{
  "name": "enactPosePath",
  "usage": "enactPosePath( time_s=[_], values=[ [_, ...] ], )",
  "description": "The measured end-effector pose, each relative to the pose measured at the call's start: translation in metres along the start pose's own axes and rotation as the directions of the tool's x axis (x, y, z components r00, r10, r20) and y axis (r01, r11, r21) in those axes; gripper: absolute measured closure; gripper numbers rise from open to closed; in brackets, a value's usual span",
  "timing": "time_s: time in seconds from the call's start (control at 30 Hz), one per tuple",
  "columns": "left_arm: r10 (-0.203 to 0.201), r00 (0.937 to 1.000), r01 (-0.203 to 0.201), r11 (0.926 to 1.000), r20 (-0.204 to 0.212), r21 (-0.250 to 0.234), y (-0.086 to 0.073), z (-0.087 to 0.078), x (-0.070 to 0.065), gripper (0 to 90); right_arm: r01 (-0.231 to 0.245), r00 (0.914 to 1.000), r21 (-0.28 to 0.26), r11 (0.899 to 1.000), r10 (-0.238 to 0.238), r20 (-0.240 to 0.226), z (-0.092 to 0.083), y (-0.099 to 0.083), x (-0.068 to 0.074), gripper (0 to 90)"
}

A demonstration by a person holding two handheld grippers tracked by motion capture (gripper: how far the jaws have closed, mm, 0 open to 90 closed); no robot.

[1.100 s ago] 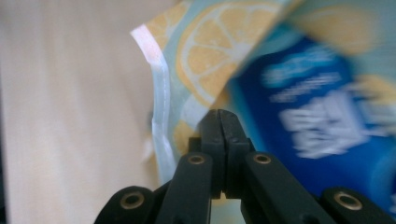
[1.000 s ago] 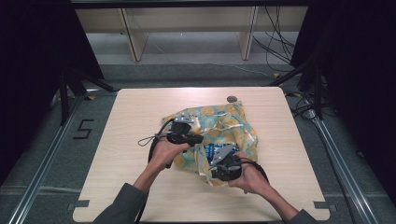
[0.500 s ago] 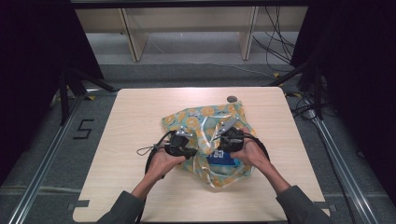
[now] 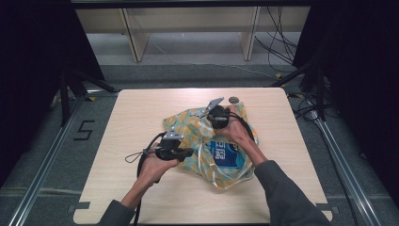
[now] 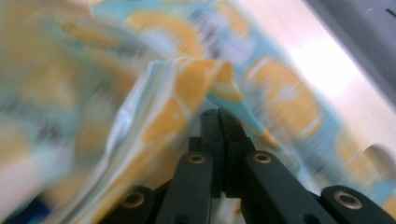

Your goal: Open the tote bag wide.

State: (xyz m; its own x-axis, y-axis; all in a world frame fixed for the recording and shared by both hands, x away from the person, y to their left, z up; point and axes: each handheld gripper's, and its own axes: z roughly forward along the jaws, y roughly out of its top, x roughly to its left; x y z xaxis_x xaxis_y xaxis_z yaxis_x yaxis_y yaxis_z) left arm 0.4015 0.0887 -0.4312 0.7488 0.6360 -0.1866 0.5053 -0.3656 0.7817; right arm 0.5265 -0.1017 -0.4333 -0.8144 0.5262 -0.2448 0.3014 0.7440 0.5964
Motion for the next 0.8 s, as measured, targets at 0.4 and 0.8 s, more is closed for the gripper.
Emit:
enactPosePath(
  time_s=[0.4,0.8],
  values=[
    [0.043,0.9988,-0.036,0.9673,-0.023,0.251,0.019,0.076,0.000,88.1,-0.057,0.9975,0.063,0.996,0.060,-0.038,0.014,0.033,-0.020,90.0],
    [0.112,0.9935,-0.113,0.9511,0.023,0.287,-0.047,0.017,0.006,87.5,-0.148,0.9747,0.090,0.985,0.160,-0.155,-0.001,0.007,-0.024,90.0]
  ],
)
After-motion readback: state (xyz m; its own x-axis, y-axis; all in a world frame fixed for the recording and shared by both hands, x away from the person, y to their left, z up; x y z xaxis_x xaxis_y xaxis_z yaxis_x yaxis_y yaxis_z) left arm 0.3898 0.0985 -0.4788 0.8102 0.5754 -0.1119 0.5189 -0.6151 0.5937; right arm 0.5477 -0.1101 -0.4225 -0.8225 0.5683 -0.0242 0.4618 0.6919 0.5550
